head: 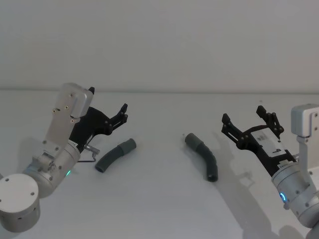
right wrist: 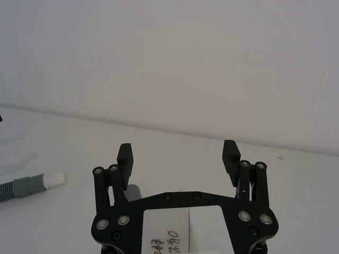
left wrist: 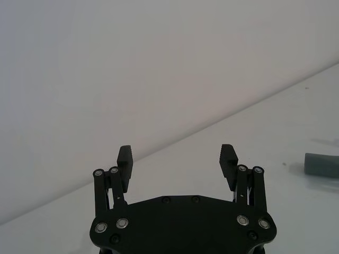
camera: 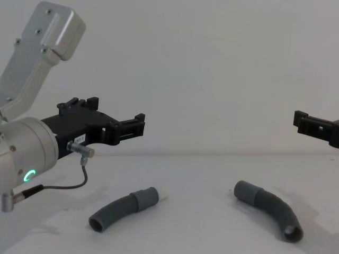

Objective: Use both hands to pick up one end of the pipe from the table, align the ends, and insert them.

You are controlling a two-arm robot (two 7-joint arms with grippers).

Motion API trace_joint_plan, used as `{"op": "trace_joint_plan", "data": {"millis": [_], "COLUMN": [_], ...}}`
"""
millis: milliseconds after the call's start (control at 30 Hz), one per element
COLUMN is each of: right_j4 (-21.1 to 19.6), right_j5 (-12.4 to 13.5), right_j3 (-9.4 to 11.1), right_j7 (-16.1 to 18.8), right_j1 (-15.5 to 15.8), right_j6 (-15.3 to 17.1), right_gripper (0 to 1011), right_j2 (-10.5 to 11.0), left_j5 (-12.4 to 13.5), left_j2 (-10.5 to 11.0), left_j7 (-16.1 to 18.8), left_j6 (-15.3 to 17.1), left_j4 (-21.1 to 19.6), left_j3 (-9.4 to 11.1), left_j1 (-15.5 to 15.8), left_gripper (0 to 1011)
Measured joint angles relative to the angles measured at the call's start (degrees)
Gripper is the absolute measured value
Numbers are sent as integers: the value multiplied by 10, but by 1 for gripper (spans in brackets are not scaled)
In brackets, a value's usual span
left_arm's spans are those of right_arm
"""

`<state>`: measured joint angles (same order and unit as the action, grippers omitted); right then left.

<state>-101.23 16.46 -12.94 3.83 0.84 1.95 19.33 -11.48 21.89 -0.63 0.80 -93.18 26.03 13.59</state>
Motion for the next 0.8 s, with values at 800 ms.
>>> {"op": "trace_joint_plan", "data": {"millis": [800], "right_j4": [0], "right_j5": [0], "right_j3": [0], "right_j7": [0], "right_j1": [0], "right_j6": [0], "right_gripper": [1002], "right_j2": [0], "left_j5": [0], "left_j2": [0], "left_j7": [0], "left_j6": [0], "left_j4": [0], "left_j3": [0], "left_j1": [0], "left_gripper": [1000]}}
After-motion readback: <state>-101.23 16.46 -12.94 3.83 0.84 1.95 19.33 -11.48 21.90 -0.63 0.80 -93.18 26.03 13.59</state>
